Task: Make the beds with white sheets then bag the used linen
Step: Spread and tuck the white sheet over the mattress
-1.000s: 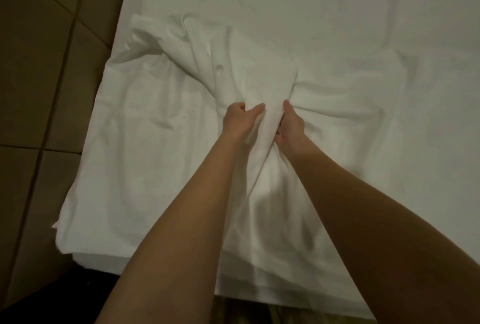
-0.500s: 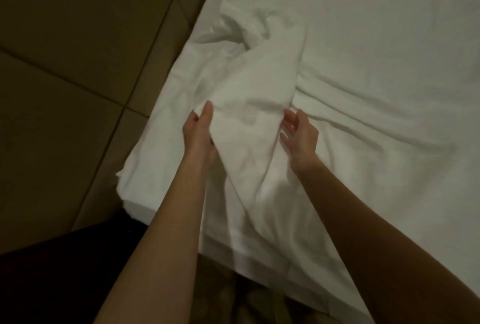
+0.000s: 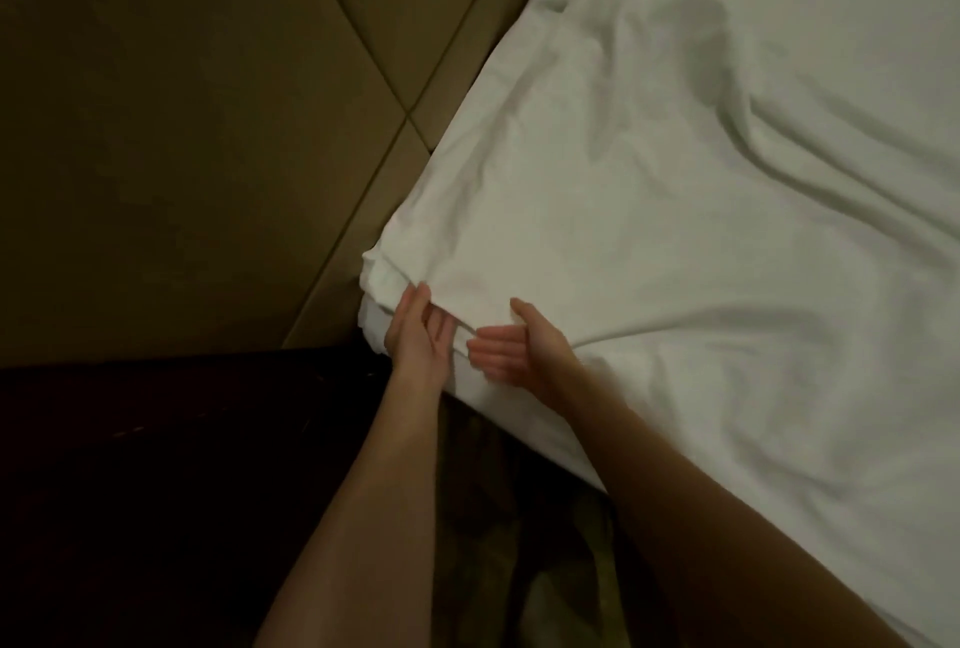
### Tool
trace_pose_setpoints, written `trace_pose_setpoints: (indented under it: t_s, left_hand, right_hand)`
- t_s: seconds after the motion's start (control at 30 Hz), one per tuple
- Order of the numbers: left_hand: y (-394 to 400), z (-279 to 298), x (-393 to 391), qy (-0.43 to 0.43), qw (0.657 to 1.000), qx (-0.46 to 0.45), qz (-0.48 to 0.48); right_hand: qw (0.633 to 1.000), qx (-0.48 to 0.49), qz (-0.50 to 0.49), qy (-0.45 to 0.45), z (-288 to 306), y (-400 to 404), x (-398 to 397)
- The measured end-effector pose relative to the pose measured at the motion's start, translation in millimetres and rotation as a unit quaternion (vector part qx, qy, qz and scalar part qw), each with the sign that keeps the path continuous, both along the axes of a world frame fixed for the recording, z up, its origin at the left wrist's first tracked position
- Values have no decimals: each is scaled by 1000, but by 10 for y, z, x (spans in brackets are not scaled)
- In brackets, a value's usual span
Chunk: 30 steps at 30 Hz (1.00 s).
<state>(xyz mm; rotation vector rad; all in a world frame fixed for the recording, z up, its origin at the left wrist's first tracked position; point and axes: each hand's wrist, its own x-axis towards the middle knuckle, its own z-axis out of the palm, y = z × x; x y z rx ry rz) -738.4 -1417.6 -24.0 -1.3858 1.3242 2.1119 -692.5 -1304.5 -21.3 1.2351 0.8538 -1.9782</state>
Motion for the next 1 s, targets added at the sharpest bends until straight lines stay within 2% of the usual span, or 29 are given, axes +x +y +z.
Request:
trace_pose_setpoints:
  t_s: [0.1,0.17,0.27,0.37,0.43,0.53,0.7,0.8,0.87,0.93,1.0]
  left_hand:
    - [-87,22,-265,3,1000,23,-17]
    - [-120,95,-459,39,999,7,-10]
    - [-220,228,-611,89,996,-30,2]
    - [-410,160,-447,57,993,-77,70]
    - [-544,-1,-238,14,988,-115,100]
    - [-620,-146,-99,-41,989,-125,61]
    - [-492,-124,-202,-38,997,-65,-20]
    - [-354,-110,-189,-30,997,-46,-61]
    - [-303,-91,-230,-19,993,-93,-63]
    - [-292,-30,-335,43,987,-143,-63]
    - [-280,75,-380,105,981,-154,-50]
  right_hand:
    - [1000,-10,1,-23,-106,-166,141]
    - [993,-24,-115,-19,-147,-222,205]
    - [940,-2,-342,-5,-165,-221,230]
    - [867,25,-497,-30,-161,-202,262]
    - [853,80,-511,-69,-169,-232,376]
    - [856,125,-489,-108,-239,-239,600]
    - [813,180,-531,-156,-242,-32,846]
    - [804,187,-531,-193,-179,39,1046]
    - [800,156,-555,-164,-161,77,1050]
    - [797,133,-578,-111,-130,160,975]
    - [791,129,-594,-65,-94,244,921]
